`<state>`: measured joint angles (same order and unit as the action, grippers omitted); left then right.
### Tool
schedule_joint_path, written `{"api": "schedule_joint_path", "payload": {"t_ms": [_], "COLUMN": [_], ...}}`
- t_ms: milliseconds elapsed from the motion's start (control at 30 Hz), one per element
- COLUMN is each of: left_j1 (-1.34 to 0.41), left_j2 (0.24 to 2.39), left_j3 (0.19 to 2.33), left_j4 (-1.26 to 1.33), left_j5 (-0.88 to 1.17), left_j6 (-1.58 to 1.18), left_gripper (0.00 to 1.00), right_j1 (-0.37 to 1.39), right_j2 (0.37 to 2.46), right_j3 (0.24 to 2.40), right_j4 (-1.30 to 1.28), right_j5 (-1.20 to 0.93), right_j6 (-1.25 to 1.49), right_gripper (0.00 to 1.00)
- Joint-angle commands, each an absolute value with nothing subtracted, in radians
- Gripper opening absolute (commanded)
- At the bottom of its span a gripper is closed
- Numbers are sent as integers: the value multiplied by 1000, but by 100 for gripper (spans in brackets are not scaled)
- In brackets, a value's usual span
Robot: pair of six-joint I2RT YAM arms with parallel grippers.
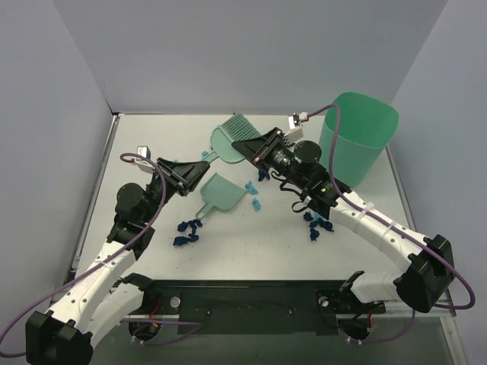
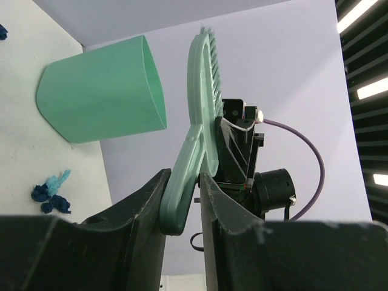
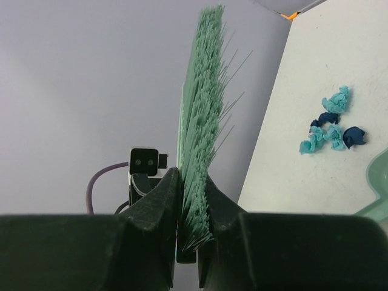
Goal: Sweep away the paper scraps from the table
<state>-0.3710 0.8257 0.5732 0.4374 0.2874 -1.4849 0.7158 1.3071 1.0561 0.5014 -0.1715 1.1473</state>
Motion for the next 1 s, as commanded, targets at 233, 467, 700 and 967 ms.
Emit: {"api": "schedule_joint_path", "payload": {"t_ms": [233,467,700,967], "left_j1": [-365,-365,-365,-364], "left_j2": [813,824,834,810], "left_j3": [571,558,554,593], "left_j4": [476,486,503,428], "left_j5": [229,210,209,204], "left_j6": [-1502,-1523,-1528,-1442], "left_gripper": [35,35,29,0], "right_j1": [742,752,758,761], "right_j2": [1287,1290,1299,1273], "right_j3": [1019,1003,991,985], "right_j4": [620,640,657,516], "right_j5": [-129,-127,-121,-86], "right_j6": [1124,1126,1131,1082], "right_gripper": [0,0,0,40]}}
